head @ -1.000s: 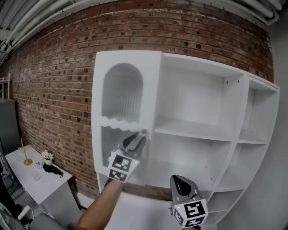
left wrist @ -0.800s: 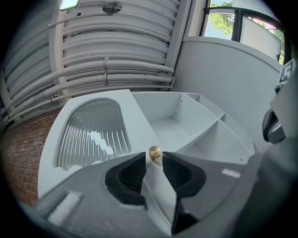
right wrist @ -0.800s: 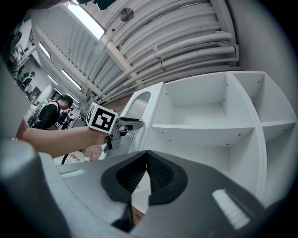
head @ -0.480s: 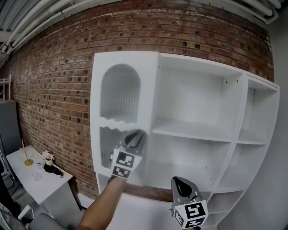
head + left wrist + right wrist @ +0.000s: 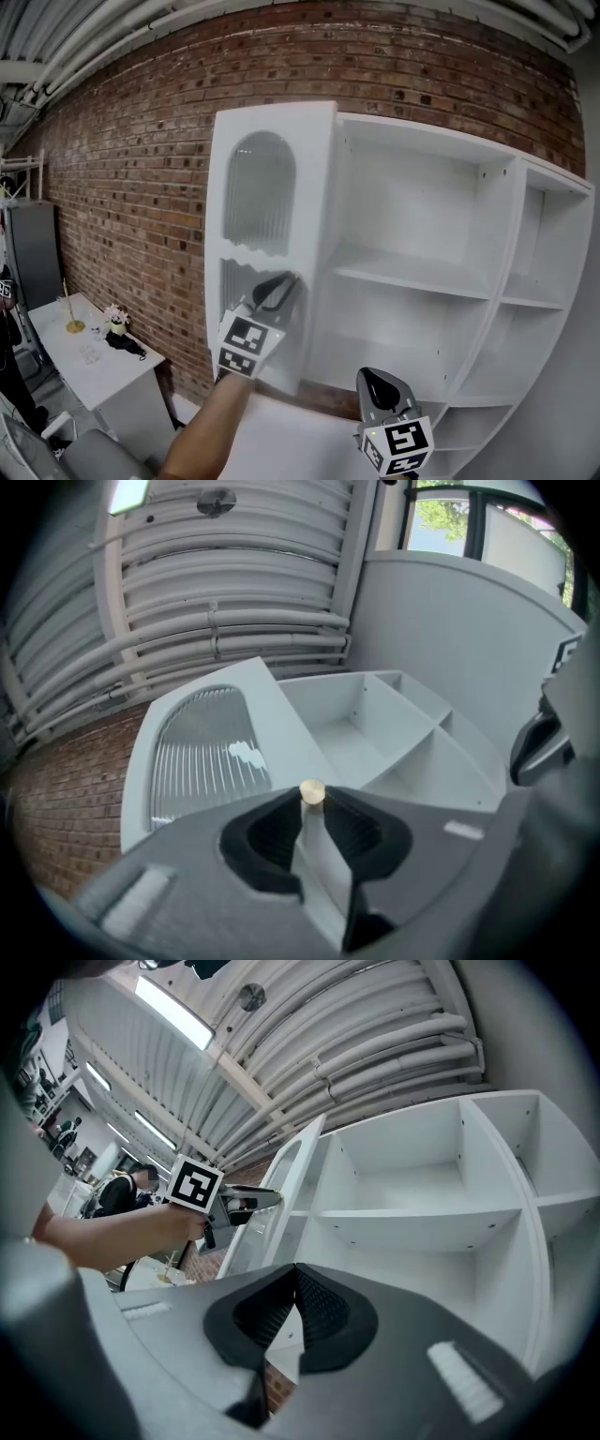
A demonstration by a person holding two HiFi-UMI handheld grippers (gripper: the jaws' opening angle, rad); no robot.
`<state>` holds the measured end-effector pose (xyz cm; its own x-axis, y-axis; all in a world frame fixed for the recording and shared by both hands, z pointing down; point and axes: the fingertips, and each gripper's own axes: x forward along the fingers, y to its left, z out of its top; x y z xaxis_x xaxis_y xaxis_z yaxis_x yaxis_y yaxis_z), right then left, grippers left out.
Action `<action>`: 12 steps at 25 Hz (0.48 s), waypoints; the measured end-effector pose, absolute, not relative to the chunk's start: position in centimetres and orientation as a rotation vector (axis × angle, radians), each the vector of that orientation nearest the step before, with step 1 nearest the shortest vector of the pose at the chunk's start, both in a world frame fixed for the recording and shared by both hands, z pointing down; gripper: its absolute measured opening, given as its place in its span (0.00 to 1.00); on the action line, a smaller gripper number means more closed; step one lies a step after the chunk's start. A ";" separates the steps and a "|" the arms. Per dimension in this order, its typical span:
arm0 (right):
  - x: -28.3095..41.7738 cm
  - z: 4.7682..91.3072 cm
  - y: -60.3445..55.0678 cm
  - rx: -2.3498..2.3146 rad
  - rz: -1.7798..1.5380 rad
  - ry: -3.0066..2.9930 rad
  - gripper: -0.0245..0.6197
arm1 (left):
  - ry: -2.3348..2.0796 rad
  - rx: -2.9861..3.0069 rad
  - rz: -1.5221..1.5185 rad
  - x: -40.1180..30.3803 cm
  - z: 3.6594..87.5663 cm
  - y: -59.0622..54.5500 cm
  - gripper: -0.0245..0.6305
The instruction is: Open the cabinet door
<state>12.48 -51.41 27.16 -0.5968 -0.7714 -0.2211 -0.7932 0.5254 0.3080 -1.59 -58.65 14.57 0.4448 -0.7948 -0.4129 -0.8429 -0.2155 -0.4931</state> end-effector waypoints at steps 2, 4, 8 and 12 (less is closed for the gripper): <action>12.0 27.2 -50.9 -1.344 0.588 2.712 0.05 | 1.380 -2.021 0.102 -2.2 14.5 -57.2 0.15; 11.5 27.4 -50.3 -1.301 0.589 2.729 0.05 | 1.394 -2.011 0.102 -2.9 14.6 -55.8 0.15; 10.2 27.6 -49.1 -1.219 0.582 2.759 0.05 | 1.429 -1.973 0.089 -4.2 14.6 -53.2 0.16; 8.9 28.2 -48.1 -1.150 0.570 2.787 0.05 | 1.461 -1.936 0.078 -5.6 14.6 -50.8 0.16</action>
<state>8.92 -48.09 28.19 -0.7166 -0.6666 -0.2055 -0.6937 0.6503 0.3096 -5.63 -50.84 14.65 0.3620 -0.8221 -0.4394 -0.8640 -0.1191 -0.4892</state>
